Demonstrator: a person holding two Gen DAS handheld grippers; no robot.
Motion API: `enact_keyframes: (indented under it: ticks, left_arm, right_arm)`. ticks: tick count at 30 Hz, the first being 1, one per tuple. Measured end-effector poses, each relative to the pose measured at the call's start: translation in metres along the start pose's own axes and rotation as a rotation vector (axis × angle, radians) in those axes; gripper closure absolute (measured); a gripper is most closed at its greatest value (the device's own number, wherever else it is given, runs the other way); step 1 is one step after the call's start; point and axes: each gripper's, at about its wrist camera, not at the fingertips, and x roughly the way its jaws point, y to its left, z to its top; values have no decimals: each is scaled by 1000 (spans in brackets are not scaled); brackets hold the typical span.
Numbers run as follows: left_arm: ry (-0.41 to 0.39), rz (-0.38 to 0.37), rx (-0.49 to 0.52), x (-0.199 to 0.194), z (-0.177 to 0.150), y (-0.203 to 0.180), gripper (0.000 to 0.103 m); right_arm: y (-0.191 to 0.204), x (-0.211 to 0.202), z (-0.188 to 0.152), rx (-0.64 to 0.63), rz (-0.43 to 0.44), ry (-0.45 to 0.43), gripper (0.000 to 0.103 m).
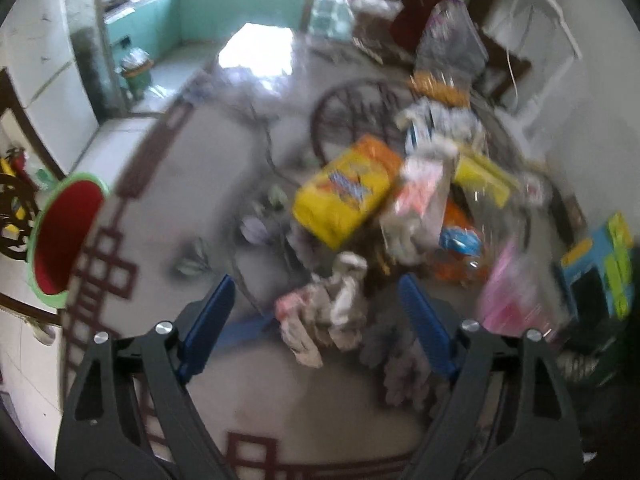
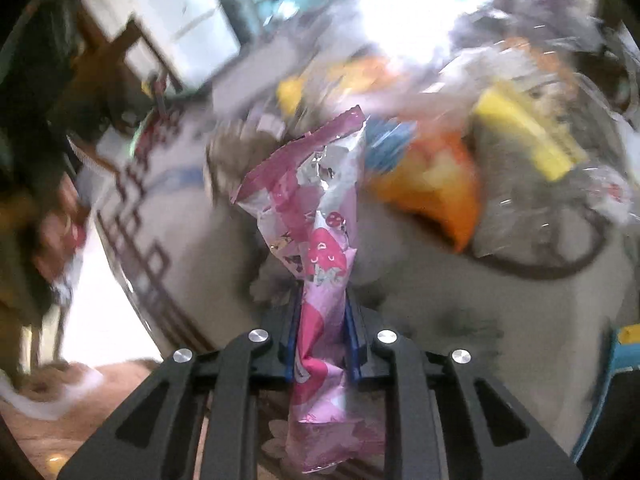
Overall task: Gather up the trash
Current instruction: 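Grasp the pink wrapper with the right tool while the left tool grasps crumpled foil, then drop the crumpled foil into the red bucket with the left tool while the right tool holds the pink wrapper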
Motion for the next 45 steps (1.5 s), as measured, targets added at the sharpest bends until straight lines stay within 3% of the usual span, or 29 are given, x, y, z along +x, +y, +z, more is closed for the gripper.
enact_keyframes:
  ticks: [3, 4, 7, 9, 11, 19, 26, 35, 44, 45]
  left_arm:
    - [59, -14, -2, 23, -7, -1, 21]
    - [75, -17, -4, 31, -8, 0, 25]
    - [132, -39, -6, 52, -13, 2, 54]
    - [123, -47, -16, 51, -15, 5, 58]
    - [114, -57, -11, 46, -13, 6, 70]
    - [-72, -15, -77, -29, 11, 48, 71]
    - [-201, 93, -169, -86, 35, 140, 71]
    - [-191, 182, -297, -90, 46, 279, 70]
    - [-136, 182, -332, -80, 39, 361, 70]
    - [-133, 178, -333, -80, 38, 369, 71]
  right_arm:
    - [-9, -19, 14, 37, -14, -68, 85]
    - [-12, -26, 17, 40, -20, -85, 85]
    - [-20, -39, 29, 54, -25, -124, 85]
    - [-15, -41, 36, 60, -21, -143, 85]
    - [-9, -43, 44, 55, -12, -158, 85]
    - [40, -36, 92, -3, 80, -217, 85]
    - [115, 4, 159, -71, 151, -224, 84]
    - [228, 102, 234, -96, 239, -95, 84]
    - [298, 222, 269, -50, 278, 108, 84]
    - [305, 233, 274, -51, 279, 123, 79]
